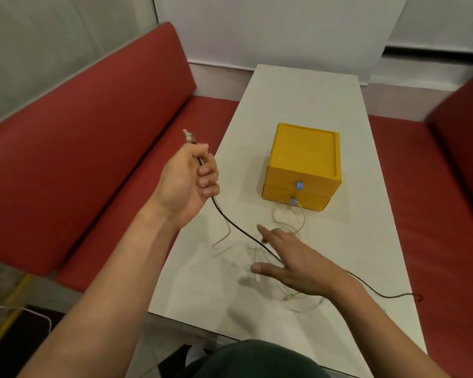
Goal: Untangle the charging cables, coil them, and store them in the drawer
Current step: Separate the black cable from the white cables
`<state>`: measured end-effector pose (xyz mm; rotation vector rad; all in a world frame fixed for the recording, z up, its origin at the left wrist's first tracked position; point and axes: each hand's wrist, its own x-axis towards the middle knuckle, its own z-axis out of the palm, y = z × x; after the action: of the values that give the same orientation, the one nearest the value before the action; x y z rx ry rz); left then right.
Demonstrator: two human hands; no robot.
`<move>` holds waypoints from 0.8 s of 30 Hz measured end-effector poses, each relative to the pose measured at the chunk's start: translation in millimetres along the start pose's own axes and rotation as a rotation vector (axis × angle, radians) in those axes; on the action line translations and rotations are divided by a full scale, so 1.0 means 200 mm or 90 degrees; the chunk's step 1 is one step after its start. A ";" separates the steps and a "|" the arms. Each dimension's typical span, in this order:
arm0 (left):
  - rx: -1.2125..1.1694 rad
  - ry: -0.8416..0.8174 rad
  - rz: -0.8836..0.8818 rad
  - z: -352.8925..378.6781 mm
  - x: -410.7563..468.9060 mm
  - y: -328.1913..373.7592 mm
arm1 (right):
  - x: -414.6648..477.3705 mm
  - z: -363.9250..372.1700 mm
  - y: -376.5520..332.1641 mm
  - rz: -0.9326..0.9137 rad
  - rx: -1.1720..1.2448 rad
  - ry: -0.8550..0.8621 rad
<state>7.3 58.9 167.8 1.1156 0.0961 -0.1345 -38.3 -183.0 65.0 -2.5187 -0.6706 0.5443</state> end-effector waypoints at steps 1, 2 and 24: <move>0.012 -0.027 -0.008 0.00 0.00 -0.02 | -0.01 -0.03 -0.02 0.011 0.057 0.018; 0.032 -0.047 -0.010 0.01 -0.01 -0.04 | -0.01 -0.06 -0.06 0.009 0.136 0.070; 0.462 -0.090 0.184 0.15 -0.12 -0.16 | 0.16 -0.46 -0.44 -0.036 0.539 0.567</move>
<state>-21.6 19.1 155.5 1.8231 -0.2625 0.0175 0.6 -128.2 177.8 -1.6546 -0.1043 -0.2956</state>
